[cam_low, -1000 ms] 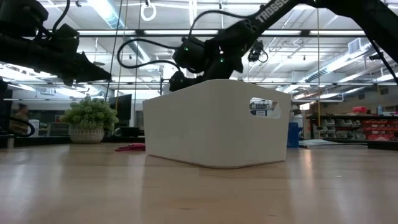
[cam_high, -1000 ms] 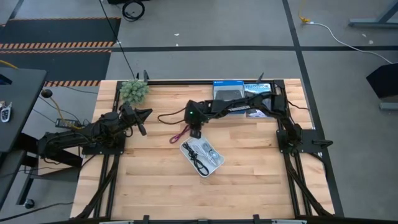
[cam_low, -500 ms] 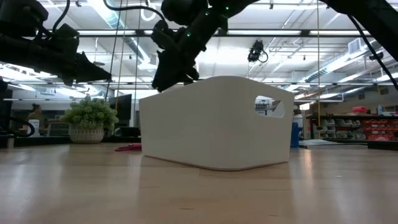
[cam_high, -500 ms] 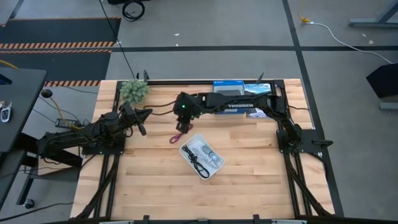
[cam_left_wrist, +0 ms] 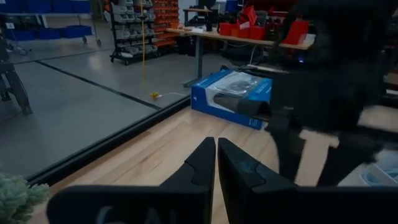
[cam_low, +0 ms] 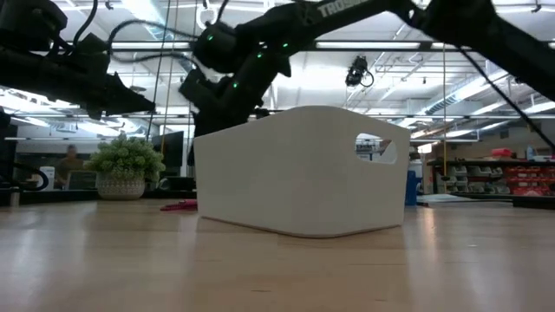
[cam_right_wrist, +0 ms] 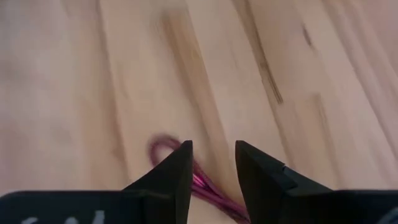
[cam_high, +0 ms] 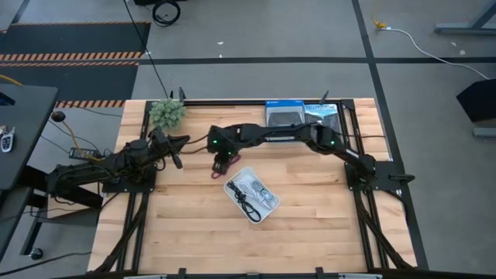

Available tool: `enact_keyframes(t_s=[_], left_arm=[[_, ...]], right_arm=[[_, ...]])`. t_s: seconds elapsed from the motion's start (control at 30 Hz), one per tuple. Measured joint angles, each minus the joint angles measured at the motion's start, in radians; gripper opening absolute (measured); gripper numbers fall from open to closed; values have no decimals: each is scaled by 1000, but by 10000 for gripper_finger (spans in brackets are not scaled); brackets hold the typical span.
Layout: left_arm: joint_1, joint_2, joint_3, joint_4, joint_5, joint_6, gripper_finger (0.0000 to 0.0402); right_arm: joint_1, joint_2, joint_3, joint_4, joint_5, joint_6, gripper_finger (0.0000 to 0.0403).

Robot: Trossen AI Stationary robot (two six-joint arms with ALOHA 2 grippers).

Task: Pick and place USB-C Cables
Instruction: Put the pink and black charger cable into the white bin

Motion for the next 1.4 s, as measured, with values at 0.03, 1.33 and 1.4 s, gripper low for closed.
enact_keyframes(t_s=[0.03,1.33,1.4], left_arm=[[0,0,0,2,0,0,25],[0,0,0,3,0,0,25],[0,0,0,3,0,0,25]], right_arm=[[1,22,36,-44,17,-31,129],[-54,68,40,-338,116,-597,122],[-54,70,40,-324,118,-596,107]])
